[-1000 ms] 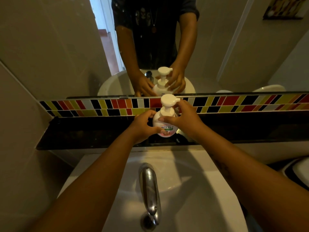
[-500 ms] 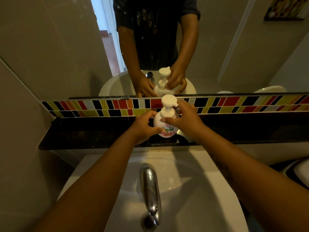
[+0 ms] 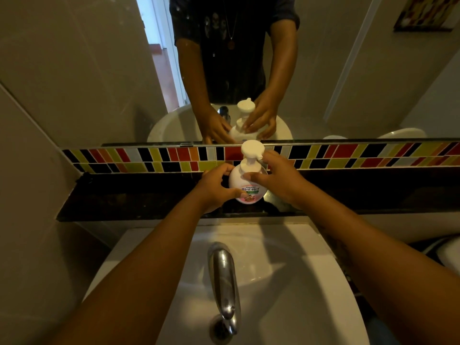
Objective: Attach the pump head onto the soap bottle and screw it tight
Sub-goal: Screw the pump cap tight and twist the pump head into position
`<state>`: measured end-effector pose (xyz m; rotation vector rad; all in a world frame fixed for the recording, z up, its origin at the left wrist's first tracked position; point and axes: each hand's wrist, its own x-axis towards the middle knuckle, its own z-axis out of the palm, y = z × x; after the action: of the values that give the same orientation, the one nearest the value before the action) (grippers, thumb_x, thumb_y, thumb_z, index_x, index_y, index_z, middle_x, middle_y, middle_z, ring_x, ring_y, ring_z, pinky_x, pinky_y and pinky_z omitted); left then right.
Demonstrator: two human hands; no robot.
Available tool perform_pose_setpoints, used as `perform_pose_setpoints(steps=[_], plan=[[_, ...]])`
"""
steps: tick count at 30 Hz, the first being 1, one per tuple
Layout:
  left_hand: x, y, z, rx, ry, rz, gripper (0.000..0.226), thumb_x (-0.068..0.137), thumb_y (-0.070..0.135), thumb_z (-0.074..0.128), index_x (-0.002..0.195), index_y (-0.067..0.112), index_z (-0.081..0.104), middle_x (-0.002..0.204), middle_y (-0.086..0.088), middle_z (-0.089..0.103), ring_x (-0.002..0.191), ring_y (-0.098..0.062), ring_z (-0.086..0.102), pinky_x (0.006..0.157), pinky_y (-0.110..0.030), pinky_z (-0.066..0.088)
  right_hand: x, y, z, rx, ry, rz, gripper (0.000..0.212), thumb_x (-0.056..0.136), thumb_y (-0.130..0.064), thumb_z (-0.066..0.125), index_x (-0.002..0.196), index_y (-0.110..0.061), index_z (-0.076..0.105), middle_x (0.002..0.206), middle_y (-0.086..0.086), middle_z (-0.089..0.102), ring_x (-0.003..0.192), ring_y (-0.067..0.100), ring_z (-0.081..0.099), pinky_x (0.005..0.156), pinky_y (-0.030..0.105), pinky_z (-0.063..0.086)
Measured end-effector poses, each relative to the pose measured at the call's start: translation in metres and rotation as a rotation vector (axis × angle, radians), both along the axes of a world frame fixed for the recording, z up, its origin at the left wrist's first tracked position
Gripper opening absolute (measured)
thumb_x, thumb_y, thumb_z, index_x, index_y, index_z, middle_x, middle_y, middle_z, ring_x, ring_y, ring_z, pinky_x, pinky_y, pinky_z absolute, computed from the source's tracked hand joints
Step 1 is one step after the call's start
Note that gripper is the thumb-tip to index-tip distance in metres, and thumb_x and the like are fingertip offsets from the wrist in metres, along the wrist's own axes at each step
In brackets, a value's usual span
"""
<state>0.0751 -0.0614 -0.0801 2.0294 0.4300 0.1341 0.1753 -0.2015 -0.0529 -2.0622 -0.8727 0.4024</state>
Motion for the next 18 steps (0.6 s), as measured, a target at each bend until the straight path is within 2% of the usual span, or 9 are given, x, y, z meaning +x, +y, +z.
perform_pose_setpoints(steps=[5, 8, 11, 14, 16, 18], plan=[[0.001, 0.002, -0.003, 0.006, -0.002, -0.002, 0.054, 0.074, 0.012, 0.080, 0.121, 0.014, 0.055, 0.124, -0.008, 0.059, 0.102, -0.018, 0.055, 0.069, -0.016, 0.045, -0.011, 0.006, -0.008, 0.009, -0.163, -0.089, 0.054, 0.081, -0.029, 0.067, 0.130, -0.016, 0.047, 0.130, 0.007, 0.050, 0.123, 0.025, 0.040, 0.094, 0.034, 0.038], [0.003, 0.004, -0.004, 0.020, 0.011, -0.002, 0.055, 0.074, 0.011, 0.080, 0.123, 0.014, 0.054, 0.126, -0.009, 0.058, 0.100, -0.016, 0.053, 0.071, -0.017, 0.045, -0.006, 0.002, -0.001, 0.001, -0.061, -0.022, 0.058, 0.082, -0.027, 0.068, 0.134, -0.021, 0.044, 0.136, 0.006, 0.049, 0.128, 0.024, 0.040, 0.098, 0.038, 0.039], [0.003, 0.005, -0.004, 0.035, 0.010, -0.010, 0.056, 0.074, 0.012, 0.080, 0.123, 0.014, 0.054, 0.126, -0.010, 0.057, 0.101, -0.017, 0.053, 0.073, -0.020, 0.047, 0.000, 0.001, 0.005, -0.049, 0.049, 0.065, 0.057, 0.083, -0.025, 0.066, 0.135, -0.023, 0.043, 0.137, 0.007, 0.051, 0.125, 0.025, 0.048, 0.095, 0.038, 0.045], [0.003, 0.005, -0.006, 0.052, 0.018, -0.004, 0.055, 0.073, 0.017, 0.081, 0.121, 0.017, 0.055, 0.124, -0.007, 0.059, 0.106, -0.021, 0.056, 0.085, -0.036, 0.053, 0.000, 0.000, 0.000, -0.019, 0.057, 0.038, 0.058, 0.081, -0.027, 0.068, 0.134, -0.027, 0.044, 0.137, 0.007, 0.049, 0.125, 0.026, 0.047, 0.098, 0.043, 0.046], [0.002, 0.005, -0.010, 0.084, 0.016, 0.013, 0.052, 0.071, 0.027, 0.081, 0.117, 0.025, 0.055, 0.120, -0.002, 0.061, 0.106, -0.022, 0.057, 0.094, -0.049, 0.050, -0.004, 0.001, -0.007, 0.020, 0.052, -0.009, 0.056, 0.082, -0.026, 0.066, 0.133, -0.028, 0.043, 0.137, 0.007, 0.045, 0.124, 0.024, 0.045, 0.098, 0.042, 0.044], [0.001, 0.003, -0.014, 0.129, 0.009, 0.041, 0.050, 0.065, 0.042, 0.077, 0.109, 0.036, 0.054, 0.116, 0.004, 0.062, 0.107, -0.021, 0.057, 0.095, -0.052, 0.047, -0.010, 0.004, -0.014, 0.059, 0.019, -0.075, 0.050, 0.083, -0.026, 0.065, 0.129, -0.026, 0.046, 0.133, 0.007, 0.045, 0.122, 0.024, 0.045, 0.099, 0.041, 0.044]])
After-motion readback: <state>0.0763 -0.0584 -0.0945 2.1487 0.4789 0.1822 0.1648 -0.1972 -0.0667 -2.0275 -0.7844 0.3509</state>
